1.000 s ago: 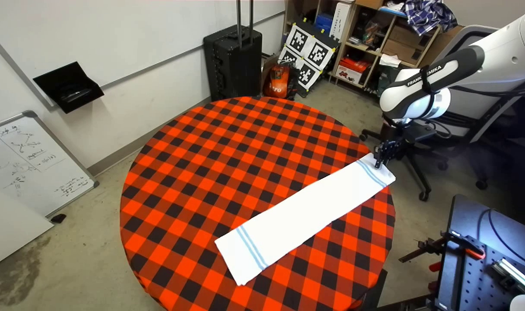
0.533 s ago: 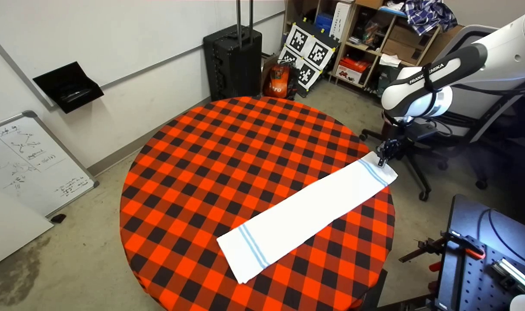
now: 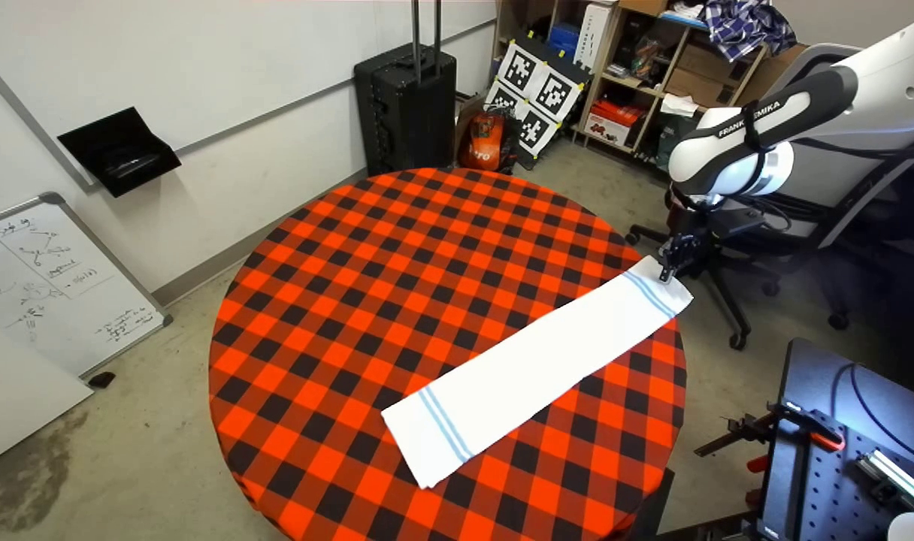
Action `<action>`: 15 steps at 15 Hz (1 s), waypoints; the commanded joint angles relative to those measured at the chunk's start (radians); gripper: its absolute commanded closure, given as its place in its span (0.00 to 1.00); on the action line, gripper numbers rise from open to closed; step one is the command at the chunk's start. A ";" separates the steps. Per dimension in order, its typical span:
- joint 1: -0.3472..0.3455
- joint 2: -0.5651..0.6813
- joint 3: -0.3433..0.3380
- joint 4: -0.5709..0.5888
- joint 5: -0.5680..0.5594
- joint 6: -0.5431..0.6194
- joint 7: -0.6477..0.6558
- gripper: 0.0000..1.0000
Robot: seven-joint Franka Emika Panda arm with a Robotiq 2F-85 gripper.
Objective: Fold the towel on the table
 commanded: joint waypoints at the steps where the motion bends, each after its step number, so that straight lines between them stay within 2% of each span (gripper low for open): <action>1: -0.027 -0.012 -0.001 0.035 0.012 -0.034 0.027 0.99; 2: -0.031 -0.012 -0.001 0.040 0.013 -0.033 0.032 0.99; 3: -0.033 -0.014 -0.002 0.041 0.012 -0.030 0.037 0.70; 5: -0.039 -0.014 0.002 0.044 0.011 -0.026 0.039 0.62; 6: -0.040 -0.014 0.003 0.044 0.011 -0.018 0.038 0.90; 8: -0.044 -0.014 0.006 0.047 0.012 -0.020 0.038 0.94; 9: -0.045 -0.014 0.007 0.048 0.013 -0.019 0.036 1.00; 11: -0.043 -0.014 0.005 0.049 0.007 -0.016 0.034 1.00; 12: -0.042 -0.013 0.004 0.049 0.004 -0.017 0.034 0.93; 13: -0.040 -0.012 0.002 0.049 0.001 -0.012 0.035 0.72; 15: -0.036 -0.004 0.000 0.055 -0.003 -0.010 0.039 0.68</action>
